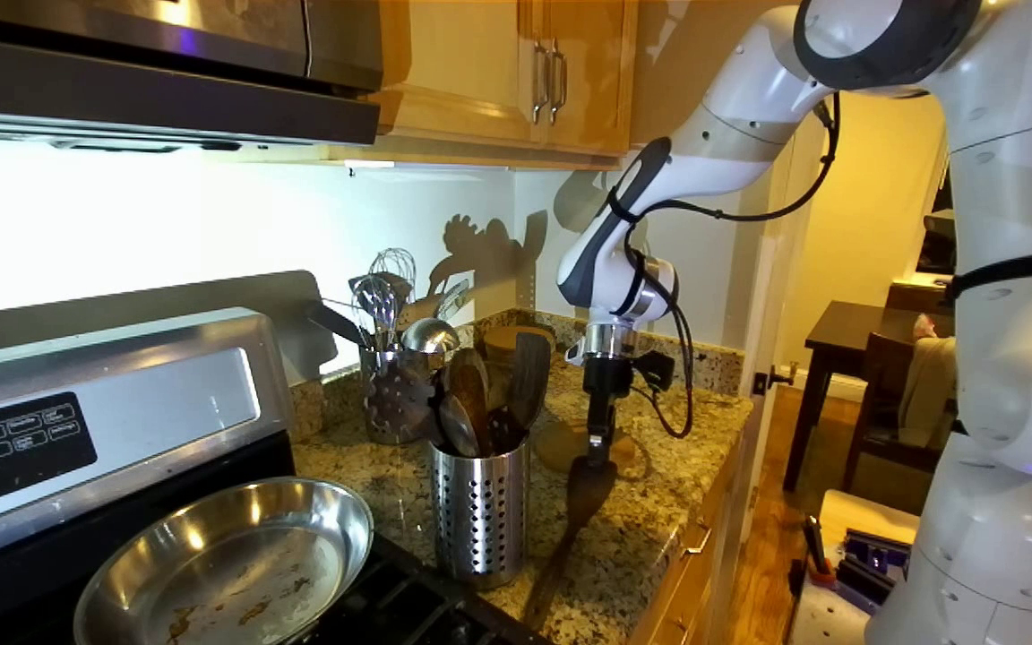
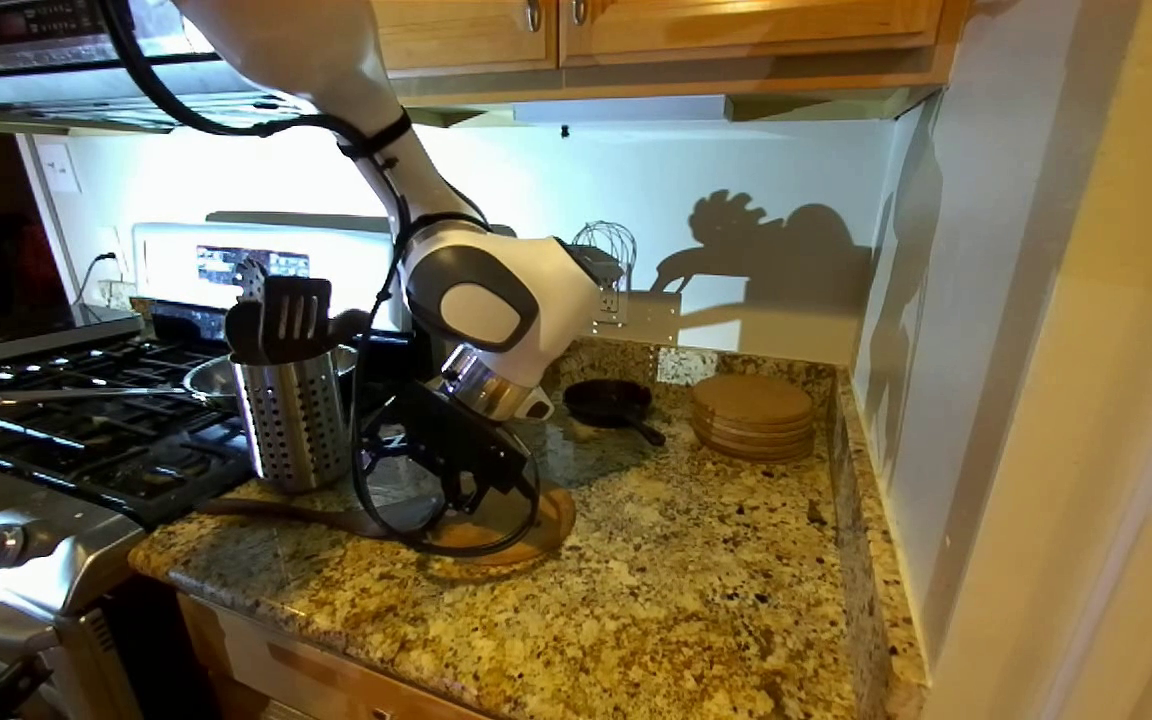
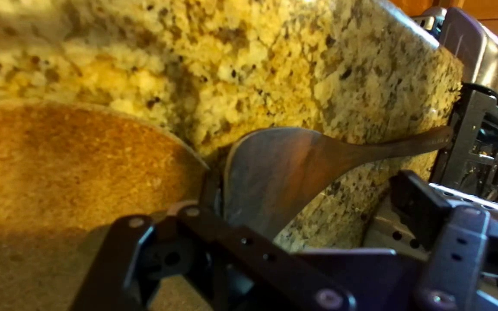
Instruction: Pick the spatula and put it in the utensil rack
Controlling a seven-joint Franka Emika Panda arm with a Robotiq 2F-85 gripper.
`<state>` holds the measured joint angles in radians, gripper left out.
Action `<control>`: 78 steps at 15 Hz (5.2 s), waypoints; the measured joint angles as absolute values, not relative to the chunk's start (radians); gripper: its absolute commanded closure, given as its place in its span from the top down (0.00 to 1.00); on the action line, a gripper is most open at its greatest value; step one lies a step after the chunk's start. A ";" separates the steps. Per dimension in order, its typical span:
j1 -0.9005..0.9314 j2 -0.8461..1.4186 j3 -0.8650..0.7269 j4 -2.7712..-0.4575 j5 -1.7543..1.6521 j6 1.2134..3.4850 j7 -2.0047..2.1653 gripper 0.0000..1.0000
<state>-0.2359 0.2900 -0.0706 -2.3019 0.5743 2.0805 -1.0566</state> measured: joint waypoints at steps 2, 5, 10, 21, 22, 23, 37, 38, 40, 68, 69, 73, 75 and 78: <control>-0.236 0.293 -0.061 -2.301 0.577 2.072 -1.054 1.00; -0.235 0.295 -0.049 -2.300 0.583 2.061 -1.052 1.00; -0.235 0.298 -0.044 -2.296 0.598 2.057 -1.045 1.00; -0.236 0.301 -0.046 -2.285 0.637 2.054 -1.034 0.30; -0.236 0.301 -0.047 -2.285 0.642 2.054 -1.034 0.23; -0.236 0.301 -0.047 -2.285 0.647 2.054 -1.034 0.17; -0.259 0.286 -0.077 -2.261 0.700 1.938 -1.083 0.10; -0.266 0.279 -0.085 -2.259 0.711 1.920 -1.101 0.10; -0.283 0.259 -0.109 -2.256 0.730 1.886 -1.137 0.10; -0.237 -0.401 -0.207 -2.261 0.385 1.987 -1.022 0.09; -0.229 -0.431 -0.202 -2.261 0.367 1.996 -1.006 0.09; -0.190 -0.548 -0.169 -2.259 0.284 2.036 -0.936 0.09; -0.166 -0.594 -0.150 -2.258 0.243 2.059 -0.904 0.09; -0.126 -0.637 -0.131 -2.258 0.187 2.104 -0.875 0.09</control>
